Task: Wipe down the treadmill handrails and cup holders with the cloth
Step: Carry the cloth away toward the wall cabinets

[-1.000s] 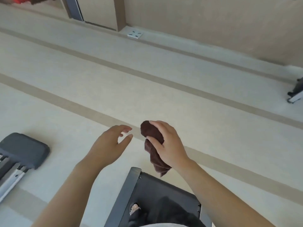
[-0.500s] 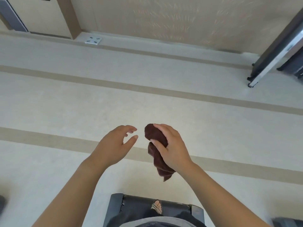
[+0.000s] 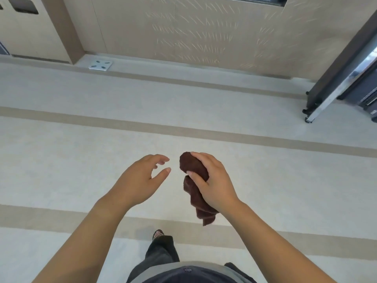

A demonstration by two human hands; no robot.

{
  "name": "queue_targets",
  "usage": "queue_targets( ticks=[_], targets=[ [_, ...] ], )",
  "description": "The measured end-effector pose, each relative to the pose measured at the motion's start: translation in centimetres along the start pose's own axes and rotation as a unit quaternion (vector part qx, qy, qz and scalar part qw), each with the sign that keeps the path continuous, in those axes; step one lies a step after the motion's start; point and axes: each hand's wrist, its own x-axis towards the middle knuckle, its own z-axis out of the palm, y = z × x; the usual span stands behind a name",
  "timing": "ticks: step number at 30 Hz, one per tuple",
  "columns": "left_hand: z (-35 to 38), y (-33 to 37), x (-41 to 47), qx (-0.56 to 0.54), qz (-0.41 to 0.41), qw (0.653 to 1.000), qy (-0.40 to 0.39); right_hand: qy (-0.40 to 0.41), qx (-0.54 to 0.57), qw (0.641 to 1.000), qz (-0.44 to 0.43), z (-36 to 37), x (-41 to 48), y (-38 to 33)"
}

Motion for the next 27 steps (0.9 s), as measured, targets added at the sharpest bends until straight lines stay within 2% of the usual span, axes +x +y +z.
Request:
queue_targets(
  ticks=[4, 7, 11, 14, 19, 23, 27],
  targets=[
    [1.0, -10.0, 10.4, 0.003, -0.017, 0.999, 0.040, 0.010, 0.023, 0.999, -0.027, 8.5, 11.5, 5.6],
    [0.6, -16.3, 17.3, 0.011, -0.038, 0.999, 0.037, 0.003, 0.055, 0.998, -0.012, 13.9, 18.8, 8.7],
    [-2.1, -19.2, 24.3, -0.024, -0.070, 0.997, 0.023, -0.036, 0.040, 0.998, 0.014, 15.5, 26.0, 10.0],
    [-4.4, -20.2, 30.4, -0.014, -0.070, 0.997, -0.011, -0.033, 0.034, 0.999, 0.019, 15.7, 32.5, 10.3],
    [-7.0, -25.2, 41.6, -0.010, -0.087, 0.996, 0.027, -0.039, 0.052, 0.998, -0.018, 18.8, 46.6, 11.5],
    [-9.1, -28.9, 49.7, 0.037, -0.111, 0.993, 0.037, -0.072, 0.062, 0.994, -0.053, 21.7, 58.2, 11.6],
    [-13.7, -32.6, 56.3, 0.049, -0.144, 0.985, 0.078, -0.116, 0.062, 0.988, -0.086, 26.0, 68.5, 10.4]
  ],
)
